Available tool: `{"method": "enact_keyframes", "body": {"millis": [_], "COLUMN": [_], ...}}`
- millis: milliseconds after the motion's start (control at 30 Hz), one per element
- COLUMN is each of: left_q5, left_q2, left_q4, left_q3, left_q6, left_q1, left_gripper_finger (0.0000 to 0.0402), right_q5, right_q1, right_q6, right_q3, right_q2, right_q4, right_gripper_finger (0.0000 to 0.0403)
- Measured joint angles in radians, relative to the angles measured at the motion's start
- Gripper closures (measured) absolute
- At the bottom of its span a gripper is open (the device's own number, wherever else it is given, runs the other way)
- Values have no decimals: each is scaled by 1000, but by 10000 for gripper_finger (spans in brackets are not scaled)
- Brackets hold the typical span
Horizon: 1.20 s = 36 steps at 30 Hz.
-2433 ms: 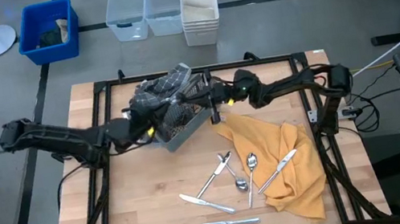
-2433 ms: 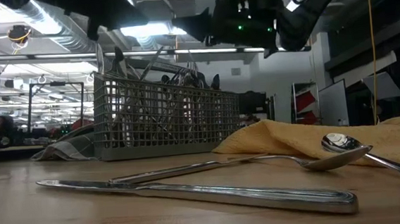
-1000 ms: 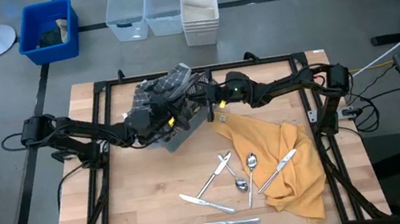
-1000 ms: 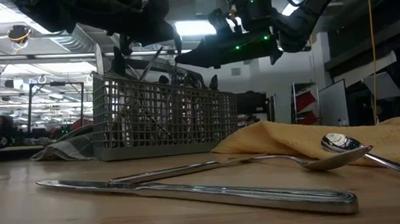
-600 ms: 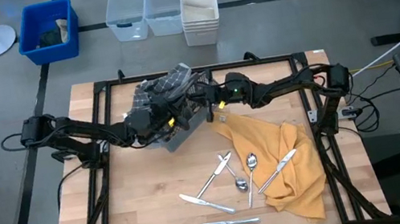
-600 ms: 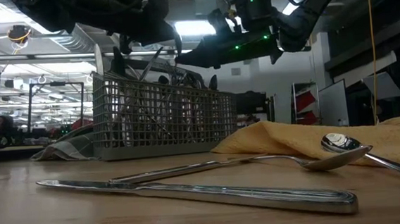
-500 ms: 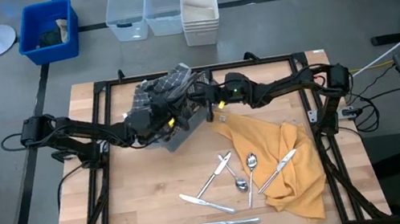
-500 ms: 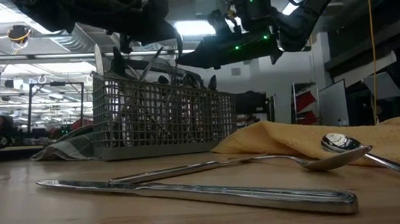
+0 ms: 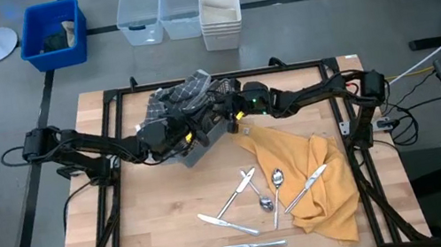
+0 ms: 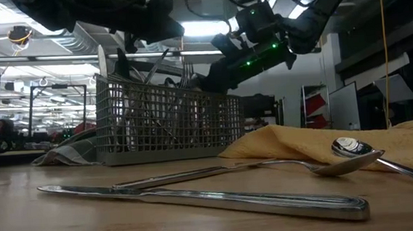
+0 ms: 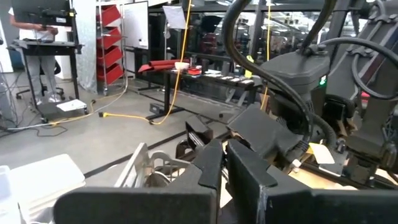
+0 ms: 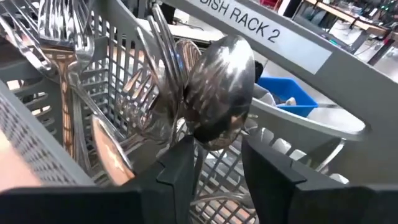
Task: Sort silverware
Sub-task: Put the silver spoon into the gray silverware basket
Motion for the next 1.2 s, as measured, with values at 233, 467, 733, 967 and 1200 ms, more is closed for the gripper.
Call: {"method": "enact_keyframes", "body": {"millis": [233,467,733,967,1200], "left_q5": [-4,-6,6,127,143], "left_q2": [0,0,0,0,0], "left_q4": [-2,0,-3,-14,-111], "left_q3": [0,0,-2,-2,-2], "left_q6": [0,0,0,30,-60], "left_q1": [0,-1,-40,-149,-269], "left_gripper_finger": [386,386,386,386,386], "right_q5": [-1,-2,-23,-111,-140], "right_q1": [0,1,20,138,295], "right_q6": [-1,-2,-1,-1,2], "right_q3": [-2,-2,-1,-1,-1], "right_q2": [-66,-176,-290,-383,-398], "right_q4": [-119,-209,-305,-457,-587], "right_gripper_finger": [267,267,267,267,267]}}
